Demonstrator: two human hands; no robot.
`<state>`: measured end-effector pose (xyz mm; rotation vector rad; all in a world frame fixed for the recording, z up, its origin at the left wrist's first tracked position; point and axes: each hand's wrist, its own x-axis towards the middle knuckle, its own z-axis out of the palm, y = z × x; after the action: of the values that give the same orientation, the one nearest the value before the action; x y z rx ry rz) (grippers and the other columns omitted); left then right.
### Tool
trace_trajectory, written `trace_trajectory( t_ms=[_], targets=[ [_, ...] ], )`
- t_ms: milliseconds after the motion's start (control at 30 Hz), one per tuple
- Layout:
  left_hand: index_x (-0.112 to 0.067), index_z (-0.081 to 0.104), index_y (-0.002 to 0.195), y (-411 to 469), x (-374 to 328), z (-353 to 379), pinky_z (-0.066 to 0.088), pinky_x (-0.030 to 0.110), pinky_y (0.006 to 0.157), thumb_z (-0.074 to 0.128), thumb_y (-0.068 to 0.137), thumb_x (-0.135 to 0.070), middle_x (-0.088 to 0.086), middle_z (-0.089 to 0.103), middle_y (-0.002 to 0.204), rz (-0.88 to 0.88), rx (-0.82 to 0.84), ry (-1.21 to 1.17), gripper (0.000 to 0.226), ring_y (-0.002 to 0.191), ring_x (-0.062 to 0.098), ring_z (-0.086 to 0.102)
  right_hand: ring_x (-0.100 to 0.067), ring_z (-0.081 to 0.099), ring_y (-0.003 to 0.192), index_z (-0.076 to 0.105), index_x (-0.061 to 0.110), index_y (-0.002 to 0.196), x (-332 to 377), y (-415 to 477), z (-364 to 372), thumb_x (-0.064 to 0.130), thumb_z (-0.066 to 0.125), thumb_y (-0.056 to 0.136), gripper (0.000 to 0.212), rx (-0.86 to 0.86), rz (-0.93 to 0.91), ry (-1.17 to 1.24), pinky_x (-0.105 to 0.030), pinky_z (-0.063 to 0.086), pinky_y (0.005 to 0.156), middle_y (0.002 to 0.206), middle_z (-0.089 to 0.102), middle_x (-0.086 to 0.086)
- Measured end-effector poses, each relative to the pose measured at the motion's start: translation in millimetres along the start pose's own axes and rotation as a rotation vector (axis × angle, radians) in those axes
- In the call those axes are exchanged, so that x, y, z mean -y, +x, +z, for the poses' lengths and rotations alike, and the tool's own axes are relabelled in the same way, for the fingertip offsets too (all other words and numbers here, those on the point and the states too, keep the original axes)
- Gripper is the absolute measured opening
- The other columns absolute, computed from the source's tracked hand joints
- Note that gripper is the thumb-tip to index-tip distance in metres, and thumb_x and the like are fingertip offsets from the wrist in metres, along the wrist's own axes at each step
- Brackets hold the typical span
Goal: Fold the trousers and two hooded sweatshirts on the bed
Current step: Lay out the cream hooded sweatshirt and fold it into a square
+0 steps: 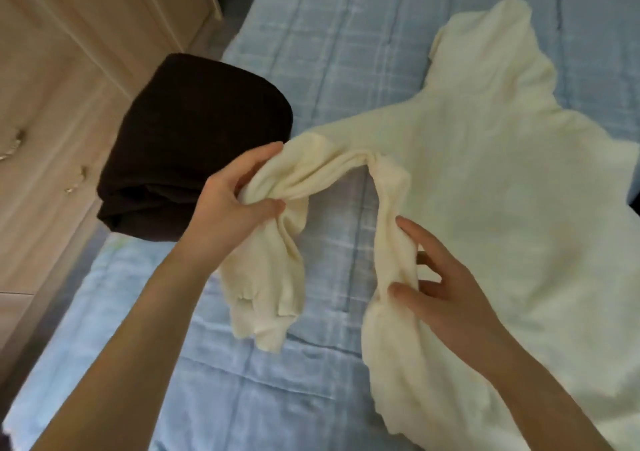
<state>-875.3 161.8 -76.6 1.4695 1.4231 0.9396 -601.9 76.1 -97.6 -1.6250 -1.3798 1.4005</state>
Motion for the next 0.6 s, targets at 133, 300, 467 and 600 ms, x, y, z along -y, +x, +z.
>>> trace_trajectory(
  t_ms=[133, 300, 467, 600],
  targets=[
    [-0.025, 0.051, 0.137, 38.1, 16.7, -59.3, 0.040, 0.009, 0.093, 0.080, 0.076, -0.005, -0.009, 0.062, 0.124, 0.031, -0.014, 0.272, 0.070, 0.116, -0.003, 0.055, -0.006, 0.058, 0.073, 0.018, 0.052, 0.152, 5.4, 33.4, 72.0, 0.021, 0.059, 0.096, 0.076, 0.188, -0.026, -0.279, -0.021, 0.047, 0.074, 0.102, 0.058, -0.001],
    [-0.022, 0.046, 0.140, 47.9, 63.0, -68.4, 0.031, 0.021, 0.090, 0.080, 0.077, -0.034, 0.001, 0.051, 0.129, -0.089, 0.032, 0.643, 0.072, 0.110, 0.012, 0.047, -0.020, 0.041, 0.132, 0.026, 0.027, 0.156, -37.4, 41.8, 106.6, 0.030, 0.045, 0.101, 0.059, -0.035, -0.169, -0.805, -0.032, 0.040, 0.108, 0.151, 0.041, -0.003],
    [-0.024, 0.061, 0.115, 30.6, 61.9, -71.7, 0.045, 0.027, 0.075, 0.076, 0.081, -0.033, -0.007, 0.063, 0.100, 0.009, 0.004, 0.640, 0.039, 0.090, 0.012, 0.057, -0.035, 0.023, 0.149, 0.021, 0.031, 0.158, -86.0, 29.9, 124.4, 0.044, 0.017, 0.105, 0.055, -0.028, -0.145, -1.009, -0.041, 0.015, 0.120, 0.159, 0.033, -0.014],
    [-0.026, 0.063, 0.116, 29.1, 56.4, -81.7, 0.040, 0.009, 0.077, 0.079, 0.079, -0.028, -0.012, 0.065, 0.102, 0.021, 0.003, 0.520, 0.040, 0.091, 0.004, 0.057, -0.026, 0.043, 0.134, 0.032, 0.029, 0.151, -32.7, 41.3, 130.8, 0.042, 0.029, 0.101, 0.051, -0.182, -0.101, -0.710, -0.036, 0.036, 0.109, 0.147, 0.045, -0.008]
  ],
)
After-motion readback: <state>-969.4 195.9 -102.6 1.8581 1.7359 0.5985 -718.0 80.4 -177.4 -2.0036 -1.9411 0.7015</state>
